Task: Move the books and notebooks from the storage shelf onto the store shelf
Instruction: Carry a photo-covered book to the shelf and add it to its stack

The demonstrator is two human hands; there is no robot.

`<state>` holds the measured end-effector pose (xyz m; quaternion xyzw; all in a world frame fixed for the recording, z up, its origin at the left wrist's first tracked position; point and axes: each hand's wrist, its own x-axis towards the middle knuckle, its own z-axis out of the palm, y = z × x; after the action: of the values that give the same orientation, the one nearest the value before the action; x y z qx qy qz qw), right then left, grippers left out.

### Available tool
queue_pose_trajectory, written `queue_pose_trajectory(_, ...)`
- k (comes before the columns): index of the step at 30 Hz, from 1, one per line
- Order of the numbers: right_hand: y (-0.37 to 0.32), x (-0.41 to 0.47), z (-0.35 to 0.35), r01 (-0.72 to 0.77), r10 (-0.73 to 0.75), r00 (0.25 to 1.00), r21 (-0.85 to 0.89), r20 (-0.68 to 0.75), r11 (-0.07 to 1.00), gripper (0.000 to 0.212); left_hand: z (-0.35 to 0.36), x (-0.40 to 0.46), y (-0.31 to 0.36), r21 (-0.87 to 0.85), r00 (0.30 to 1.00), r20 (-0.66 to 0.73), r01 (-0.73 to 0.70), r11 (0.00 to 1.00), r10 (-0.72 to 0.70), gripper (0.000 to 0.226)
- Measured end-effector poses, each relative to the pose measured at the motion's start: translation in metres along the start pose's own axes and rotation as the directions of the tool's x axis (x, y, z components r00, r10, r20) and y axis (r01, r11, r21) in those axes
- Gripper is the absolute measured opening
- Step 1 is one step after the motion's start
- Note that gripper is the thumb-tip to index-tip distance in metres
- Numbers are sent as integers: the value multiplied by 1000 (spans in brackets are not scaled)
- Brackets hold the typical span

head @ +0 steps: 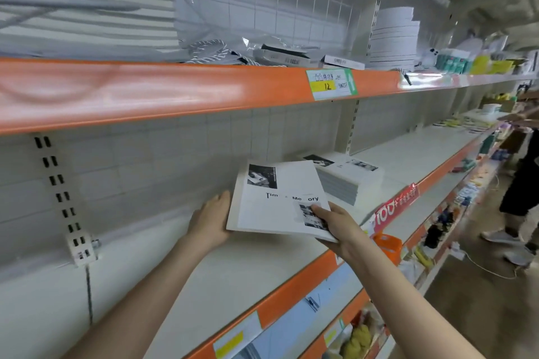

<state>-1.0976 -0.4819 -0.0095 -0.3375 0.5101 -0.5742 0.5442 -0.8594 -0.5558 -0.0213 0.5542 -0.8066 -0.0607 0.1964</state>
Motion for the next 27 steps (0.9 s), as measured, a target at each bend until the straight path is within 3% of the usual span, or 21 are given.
queue_pose_trajectory(5,-9,31,-22,-18,18,1000,4,-2,1000,11,7,17,25,113,996,-32,86,990,-82,28)
queue_pose_trajectory(10,-25,70,-52,-64,65,998,-25,22,998,7,20,41,49,96,981,-88,181,979,-173,38)
queue_pose_trajectory(20,-76,137,-156,-32,49,972,-77,232,997,14,63,96,156,103,955,-170,264,959,-244,52)
queue_pose_trajectory(24,-90,159,-201,-58,78,962,-85,261,995,15,88,115,193,96,948,-219,258,961,-232,36)
queue_pose_trajectory(27,-98,171,-227,-62,93,960,-126,264,990,15,103,128,215,126,953,-197,257,958,-230,38)
